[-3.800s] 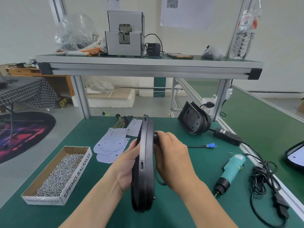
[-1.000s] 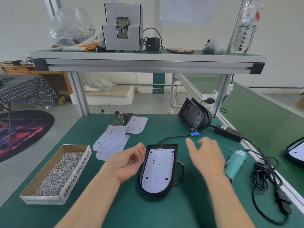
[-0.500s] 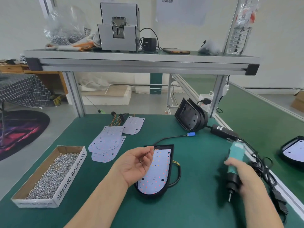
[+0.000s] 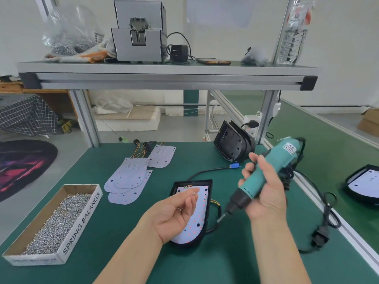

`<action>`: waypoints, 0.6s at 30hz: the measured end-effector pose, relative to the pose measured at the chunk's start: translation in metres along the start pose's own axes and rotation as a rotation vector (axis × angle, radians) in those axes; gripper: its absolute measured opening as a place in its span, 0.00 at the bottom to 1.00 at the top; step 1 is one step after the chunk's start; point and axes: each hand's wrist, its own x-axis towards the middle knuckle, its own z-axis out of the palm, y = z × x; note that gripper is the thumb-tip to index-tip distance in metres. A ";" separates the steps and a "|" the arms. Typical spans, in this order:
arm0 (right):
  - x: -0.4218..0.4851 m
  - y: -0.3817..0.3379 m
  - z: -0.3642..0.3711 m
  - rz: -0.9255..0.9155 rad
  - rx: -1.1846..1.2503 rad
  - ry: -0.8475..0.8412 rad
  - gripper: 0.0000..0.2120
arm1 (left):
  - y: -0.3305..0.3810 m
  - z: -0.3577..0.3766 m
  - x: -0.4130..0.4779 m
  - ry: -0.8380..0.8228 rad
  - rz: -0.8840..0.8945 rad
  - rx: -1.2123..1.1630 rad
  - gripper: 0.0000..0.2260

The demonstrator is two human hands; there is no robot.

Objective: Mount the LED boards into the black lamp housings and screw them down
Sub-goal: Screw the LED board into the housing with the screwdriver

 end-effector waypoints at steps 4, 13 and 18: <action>0.003 0.012 0.028 -0.125 0.041 0.065 0.11 | -0.003 -0.003 -0.001 -0.002 0.001 -0.014 0.09; 0.001 0.026 0.044 -0.428 -0.071 0.190 0.07 | -0.010 -0.006 -0.003 0.005 0.056 -0.038 0.15; 0.003 0.027 0.044 -0.458 -0.086 0.225 0.07 | -0.012 -0.007 0.000 0.029 0.063 -0.045 0.16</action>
